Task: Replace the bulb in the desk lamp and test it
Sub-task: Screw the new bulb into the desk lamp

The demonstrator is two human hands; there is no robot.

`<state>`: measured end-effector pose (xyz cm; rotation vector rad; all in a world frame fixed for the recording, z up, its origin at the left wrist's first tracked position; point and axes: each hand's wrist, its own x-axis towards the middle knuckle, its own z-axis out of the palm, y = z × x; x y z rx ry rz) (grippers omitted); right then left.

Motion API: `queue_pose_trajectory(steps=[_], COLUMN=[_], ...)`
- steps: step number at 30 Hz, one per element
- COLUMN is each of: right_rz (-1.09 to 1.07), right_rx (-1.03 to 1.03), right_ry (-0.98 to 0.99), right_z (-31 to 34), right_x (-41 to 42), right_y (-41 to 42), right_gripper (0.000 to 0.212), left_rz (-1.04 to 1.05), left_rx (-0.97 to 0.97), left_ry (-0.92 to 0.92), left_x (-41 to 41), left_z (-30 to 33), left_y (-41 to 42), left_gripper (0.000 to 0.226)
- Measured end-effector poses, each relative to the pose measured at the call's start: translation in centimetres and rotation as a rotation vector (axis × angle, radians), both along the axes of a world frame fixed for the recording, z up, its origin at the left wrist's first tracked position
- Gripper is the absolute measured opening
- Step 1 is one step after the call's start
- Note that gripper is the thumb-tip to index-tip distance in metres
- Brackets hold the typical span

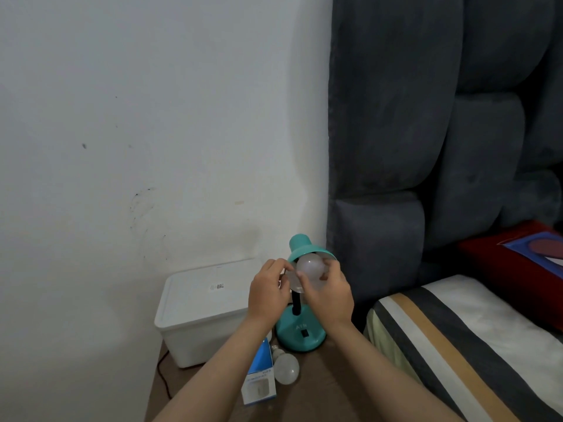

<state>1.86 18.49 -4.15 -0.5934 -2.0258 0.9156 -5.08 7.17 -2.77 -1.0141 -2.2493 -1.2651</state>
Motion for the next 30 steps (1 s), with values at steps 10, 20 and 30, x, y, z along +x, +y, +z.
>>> queue_pose_trajectory(steps=[10,20,30], right_rz=[0.132,0.110,0.145], right_rx=[0.167,0.122,-0.048], right_ry=[0.083,0.091,0.074], right_z=[-0.65,-0.92,-0.18], right_x=[0.40,0.76,0.48], right_y=[-0.10,-0.13,0.12], right_gripper=[0.053,0.057,0.050], left_rz=[0.010,0.014,0.017], left_rx=[0.019,0.032,0.032], left_ry=[-0.002,-0.013,-0.012], left_x=[0.21,0.39,0.45], left_z=[0.11,0.14,0.23], left_y=[0.09,0.09,0.16], left_gripper=[0.026,0.024,0.024])
